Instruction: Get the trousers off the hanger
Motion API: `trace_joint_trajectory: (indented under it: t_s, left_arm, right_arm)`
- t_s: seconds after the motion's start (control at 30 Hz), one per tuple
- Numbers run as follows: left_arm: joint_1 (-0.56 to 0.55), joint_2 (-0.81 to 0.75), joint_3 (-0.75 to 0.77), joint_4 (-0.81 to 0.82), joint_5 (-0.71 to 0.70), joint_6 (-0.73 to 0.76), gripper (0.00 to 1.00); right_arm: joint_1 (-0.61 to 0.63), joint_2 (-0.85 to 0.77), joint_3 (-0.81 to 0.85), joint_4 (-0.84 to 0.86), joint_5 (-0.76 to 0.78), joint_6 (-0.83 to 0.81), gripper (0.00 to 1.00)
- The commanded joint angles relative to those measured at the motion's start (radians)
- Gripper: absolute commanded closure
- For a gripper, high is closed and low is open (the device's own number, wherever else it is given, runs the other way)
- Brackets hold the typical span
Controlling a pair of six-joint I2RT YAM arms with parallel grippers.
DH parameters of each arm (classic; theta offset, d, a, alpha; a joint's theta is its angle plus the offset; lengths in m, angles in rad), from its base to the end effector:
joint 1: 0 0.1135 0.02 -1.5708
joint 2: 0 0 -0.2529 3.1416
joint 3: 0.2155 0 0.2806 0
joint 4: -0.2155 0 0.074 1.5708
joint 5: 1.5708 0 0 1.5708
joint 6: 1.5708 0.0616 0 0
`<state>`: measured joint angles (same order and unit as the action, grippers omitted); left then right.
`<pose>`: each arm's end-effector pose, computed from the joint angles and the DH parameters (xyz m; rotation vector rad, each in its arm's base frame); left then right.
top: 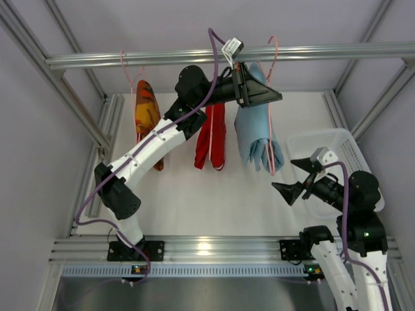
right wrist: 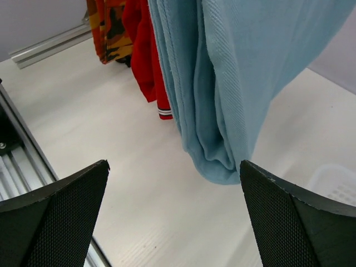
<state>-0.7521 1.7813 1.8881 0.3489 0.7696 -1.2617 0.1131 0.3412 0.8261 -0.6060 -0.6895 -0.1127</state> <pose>0.2958 -0.3354 0.5017 0.5021 1.5088 -2.0962 0.1117 0.0521 0.3643 -0.6933 1.5492 0.5811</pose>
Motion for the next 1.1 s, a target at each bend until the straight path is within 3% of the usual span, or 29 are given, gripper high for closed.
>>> trace_joint_trajectory:
  t_s: [0.0, 0.27, 0.5, 0.9, 1.07]
  left_arm:
    - [0.000, -0.056, 0.108, 0.176, -0.029, 0.045, 1.00]
    - [-0.001, -0.051, 0.123, 0.165, -0.035, 0.033, 1.00]
    - [-0.015, -0.049, 0.128, 0.174, -0.030, 0.024, 1.00]
    - [-0.027, -0.030, 0.143, 0.160, -0.038, 0.033, 1.00]
    - [-0.032, -0.023, 0.147, 0.159, -0.041, 0.041, 1.00]
  right_arm:
    - [-0.004, 0.048, -0.004, 0.118, -0.096, -0.041, 0.01]
    - [-0.004, 0.099, -0.067, 0.345, -0.024, 0.044, 0.00]
    - [-0.004, 0.142, -0.073, 0.385, 0.022, 0.033, 0.02]
    - [0.016, 0.165, -0.056, 0.400, -0.065, 0.024, 0.01]
    - [0.042, 0.193, -0.048, 0.397, -0.035, -0.008, 0.00]
